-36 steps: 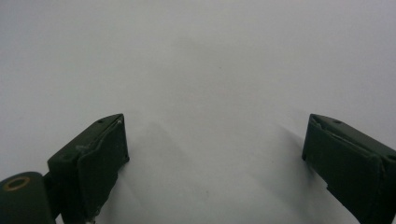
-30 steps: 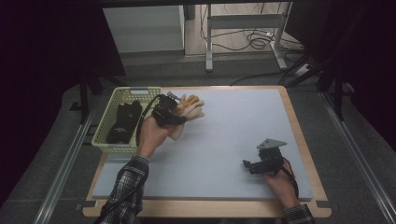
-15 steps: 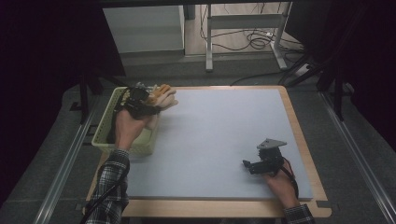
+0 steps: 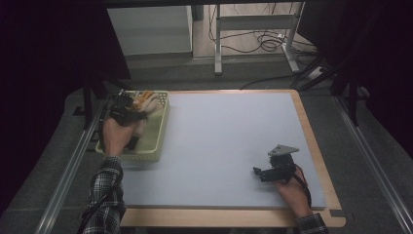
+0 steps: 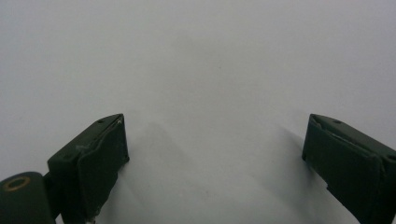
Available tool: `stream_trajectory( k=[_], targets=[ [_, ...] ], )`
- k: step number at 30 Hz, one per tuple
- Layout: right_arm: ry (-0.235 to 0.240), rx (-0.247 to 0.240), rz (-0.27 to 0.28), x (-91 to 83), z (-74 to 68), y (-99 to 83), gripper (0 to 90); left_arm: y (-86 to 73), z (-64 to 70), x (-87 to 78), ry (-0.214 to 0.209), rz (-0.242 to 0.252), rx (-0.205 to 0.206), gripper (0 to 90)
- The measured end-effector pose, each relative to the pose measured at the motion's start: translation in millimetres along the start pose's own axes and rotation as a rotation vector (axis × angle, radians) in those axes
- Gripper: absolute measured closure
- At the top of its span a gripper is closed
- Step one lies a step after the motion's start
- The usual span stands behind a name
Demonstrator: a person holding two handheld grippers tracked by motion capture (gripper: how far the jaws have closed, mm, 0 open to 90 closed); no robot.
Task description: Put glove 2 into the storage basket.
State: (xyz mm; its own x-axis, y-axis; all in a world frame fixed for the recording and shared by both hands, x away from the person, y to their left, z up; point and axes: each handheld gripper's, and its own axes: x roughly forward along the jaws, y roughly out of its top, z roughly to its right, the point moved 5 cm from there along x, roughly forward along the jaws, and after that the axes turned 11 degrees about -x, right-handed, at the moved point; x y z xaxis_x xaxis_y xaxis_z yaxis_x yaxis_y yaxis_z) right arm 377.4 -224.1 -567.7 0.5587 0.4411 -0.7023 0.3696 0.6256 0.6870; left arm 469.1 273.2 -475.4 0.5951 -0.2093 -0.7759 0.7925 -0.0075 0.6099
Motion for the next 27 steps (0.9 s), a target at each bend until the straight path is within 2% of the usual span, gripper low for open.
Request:
stream_trajectory(
  k=[5,9,12,19,21,22,23,24,25,27],
  targets=[
    [-0.001,0.000,0.000,0.0,0.0,0.0,6.5,-5.3,-7.1,19.8,0.024,-0.038,-0.017,56.1],
    [0.000,0.000,0.000,0.0,0.0,0.0,6.5,-6.7,-5.7,38.6,0.073,-0.097,0.011,55.9],
    [0.000,0.000,0.001,0.0,0.0,0.0,6.5,-6.4,-0.8,51.9,0.077,-0.129,0.011,55.6],
    [0.000,0.001,0.001,0.0,0.0,0.0,6.5,-10.2,15.5,79.4,0.074,-0.217,0.044,52.7],
    [0.000,0.000,0.001,0.0,0.0,0.0,6.5,-13.2,17.2,86.4,0.088,-0.255,0.053,47.7],
    [0.000,0.001,0.001,0.0,0.0,0.0,6.5,-14.6,15.6,89.9,0.096,-0.274,0.040,41.3],
    [0.000,0.001,0.001,0.0,0.0,0.0,6.5,-14.6,15.6,89.9,0.096,-0.274,0.040,34.3],
    [0.001,0.001,0.001,0.0,0.0,0.0,6.5,-14.8,13.2,90.2,0.108,-0.272,0.031,34.3],
    [0.000,0.001,0.001,0.0,0.0,0.0,6.5,-15.0,10.6,89.8,0.124,-0.278,0.020,28.4],
    [0.000,0.001,0.001,0.0,0.0,0.0,6.5,-14.8,7.6,86.3,0.127,-0.271,0.013,19.3]
  ],
)
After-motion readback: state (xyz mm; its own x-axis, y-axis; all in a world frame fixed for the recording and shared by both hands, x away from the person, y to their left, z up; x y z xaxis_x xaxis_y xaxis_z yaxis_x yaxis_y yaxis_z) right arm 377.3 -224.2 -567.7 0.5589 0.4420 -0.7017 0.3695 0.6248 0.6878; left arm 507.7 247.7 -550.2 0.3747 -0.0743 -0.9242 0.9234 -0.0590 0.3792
